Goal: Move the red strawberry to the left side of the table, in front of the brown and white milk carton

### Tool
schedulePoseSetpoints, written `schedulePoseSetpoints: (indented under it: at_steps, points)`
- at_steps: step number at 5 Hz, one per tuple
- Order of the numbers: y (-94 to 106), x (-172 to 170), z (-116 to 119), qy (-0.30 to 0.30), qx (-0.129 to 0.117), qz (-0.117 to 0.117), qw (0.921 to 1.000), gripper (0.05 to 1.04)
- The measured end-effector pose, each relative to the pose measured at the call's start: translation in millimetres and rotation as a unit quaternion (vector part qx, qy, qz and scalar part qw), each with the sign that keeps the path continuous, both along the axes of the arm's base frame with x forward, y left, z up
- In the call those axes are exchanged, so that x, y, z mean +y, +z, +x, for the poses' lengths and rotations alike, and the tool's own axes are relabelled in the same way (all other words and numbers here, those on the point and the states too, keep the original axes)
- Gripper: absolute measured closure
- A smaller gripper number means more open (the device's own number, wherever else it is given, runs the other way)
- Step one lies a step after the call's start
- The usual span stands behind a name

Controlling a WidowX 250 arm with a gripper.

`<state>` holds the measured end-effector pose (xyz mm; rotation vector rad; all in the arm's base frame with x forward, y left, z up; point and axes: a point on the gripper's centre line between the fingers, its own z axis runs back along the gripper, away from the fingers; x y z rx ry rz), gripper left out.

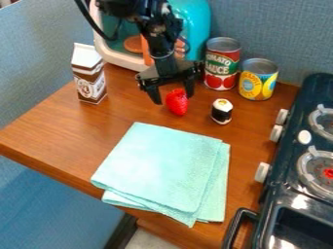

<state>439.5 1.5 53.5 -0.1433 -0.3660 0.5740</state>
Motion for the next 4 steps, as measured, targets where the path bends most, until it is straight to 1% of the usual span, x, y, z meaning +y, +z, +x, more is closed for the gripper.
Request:
schedulePoseSetpoints:
  at_steps: [1,2,3,4]
  points:
    - [-14.2,-6.5,2.0,0.005,0.018,0.012,0.9998,0.082]
    - [-21.6,-5.2,6.8,0.020,0.022,0.015,0.9994,0.082]
    - [-25.3,-3.8,15.1,0.036,0.022,0.014,0.9990,0.143]
    - [-25.2,-5.4,21.6,0.036,0.021,0.019,0.9990,0.239]
